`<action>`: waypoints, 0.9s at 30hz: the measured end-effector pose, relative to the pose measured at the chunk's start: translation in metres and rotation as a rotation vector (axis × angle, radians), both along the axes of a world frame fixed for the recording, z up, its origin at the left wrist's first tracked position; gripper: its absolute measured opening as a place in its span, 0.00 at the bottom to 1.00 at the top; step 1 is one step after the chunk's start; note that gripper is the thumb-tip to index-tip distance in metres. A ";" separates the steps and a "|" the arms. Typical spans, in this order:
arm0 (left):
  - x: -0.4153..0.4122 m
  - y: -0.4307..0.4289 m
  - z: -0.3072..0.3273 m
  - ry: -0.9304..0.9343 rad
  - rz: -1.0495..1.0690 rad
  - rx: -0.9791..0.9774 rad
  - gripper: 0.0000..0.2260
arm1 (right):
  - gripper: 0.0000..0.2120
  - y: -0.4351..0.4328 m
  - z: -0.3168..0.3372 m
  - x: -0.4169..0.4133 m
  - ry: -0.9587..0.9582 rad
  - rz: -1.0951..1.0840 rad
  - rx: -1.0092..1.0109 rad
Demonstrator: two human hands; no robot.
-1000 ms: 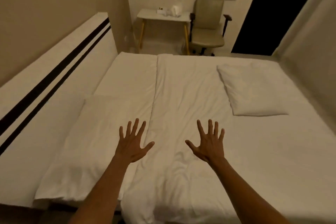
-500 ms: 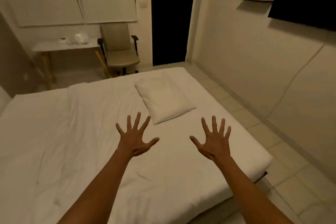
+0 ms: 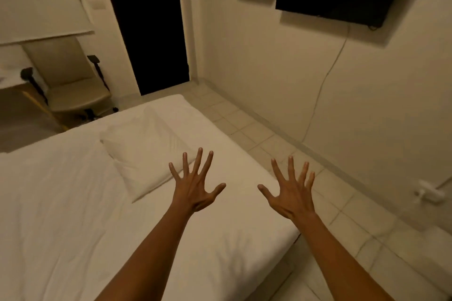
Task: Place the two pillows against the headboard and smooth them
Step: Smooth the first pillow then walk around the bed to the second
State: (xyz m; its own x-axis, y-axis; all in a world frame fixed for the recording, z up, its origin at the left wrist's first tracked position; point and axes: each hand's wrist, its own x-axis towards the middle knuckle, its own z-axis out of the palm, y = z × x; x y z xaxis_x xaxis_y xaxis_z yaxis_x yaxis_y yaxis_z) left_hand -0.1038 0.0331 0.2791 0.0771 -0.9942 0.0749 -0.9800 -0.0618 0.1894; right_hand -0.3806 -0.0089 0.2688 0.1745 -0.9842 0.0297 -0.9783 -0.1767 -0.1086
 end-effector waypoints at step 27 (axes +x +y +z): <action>-0.404 -0.417 -0.028 -0.037 0.075 0.079 0.42 | 0.46 -0.432 0.000 -0.378 0.105 0.168 0.011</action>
